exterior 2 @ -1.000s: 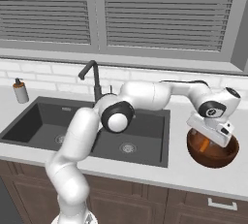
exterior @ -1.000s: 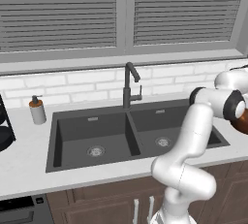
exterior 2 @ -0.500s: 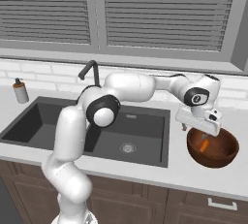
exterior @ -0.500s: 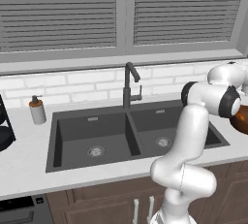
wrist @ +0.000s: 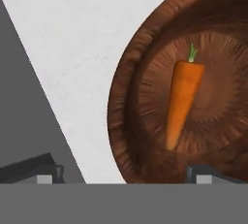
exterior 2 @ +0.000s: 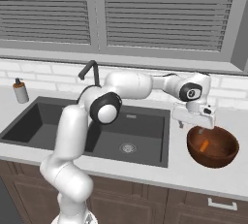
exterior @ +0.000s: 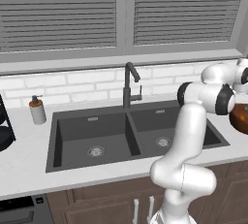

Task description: Pick the carrot from the sink and place it in the bowl. Then pick the bowl and place it in the microwave. Then close the microwave door and press the start button.

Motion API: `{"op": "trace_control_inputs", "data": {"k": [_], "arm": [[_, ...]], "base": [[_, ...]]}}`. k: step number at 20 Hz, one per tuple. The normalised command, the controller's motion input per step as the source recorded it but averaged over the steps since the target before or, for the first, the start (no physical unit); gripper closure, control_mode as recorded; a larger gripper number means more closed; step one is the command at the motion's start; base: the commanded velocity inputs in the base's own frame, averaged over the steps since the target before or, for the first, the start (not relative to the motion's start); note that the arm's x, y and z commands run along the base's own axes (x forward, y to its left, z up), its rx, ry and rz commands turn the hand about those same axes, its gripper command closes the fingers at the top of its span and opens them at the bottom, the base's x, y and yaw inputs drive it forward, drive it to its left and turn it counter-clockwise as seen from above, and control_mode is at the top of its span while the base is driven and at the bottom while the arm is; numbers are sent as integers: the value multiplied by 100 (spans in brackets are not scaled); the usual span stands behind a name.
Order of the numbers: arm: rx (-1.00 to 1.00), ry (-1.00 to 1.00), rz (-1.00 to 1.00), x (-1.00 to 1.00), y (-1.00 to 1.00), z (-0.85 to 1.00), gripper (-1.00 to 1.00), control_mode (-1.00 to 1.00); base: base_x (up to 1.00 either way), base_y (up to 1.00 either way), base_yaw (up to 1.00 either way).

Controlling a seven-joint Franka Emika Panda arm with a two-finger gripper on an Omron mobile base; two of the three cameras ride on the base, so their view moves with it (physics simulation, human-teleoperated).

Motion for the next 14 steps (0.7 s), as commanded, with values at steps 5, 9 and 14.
{"op": "trace_control_inputs", "data": {"k": [5,9,14], "arm": [[0,7,2,5,-2,-18,-100,-100],[0,4,0,0,0,-30,-100,-100],[0,0,0,0,0,-29,-100,-100]], "base": [[0,0,0],[0,0,0],[0,0,0]]}}
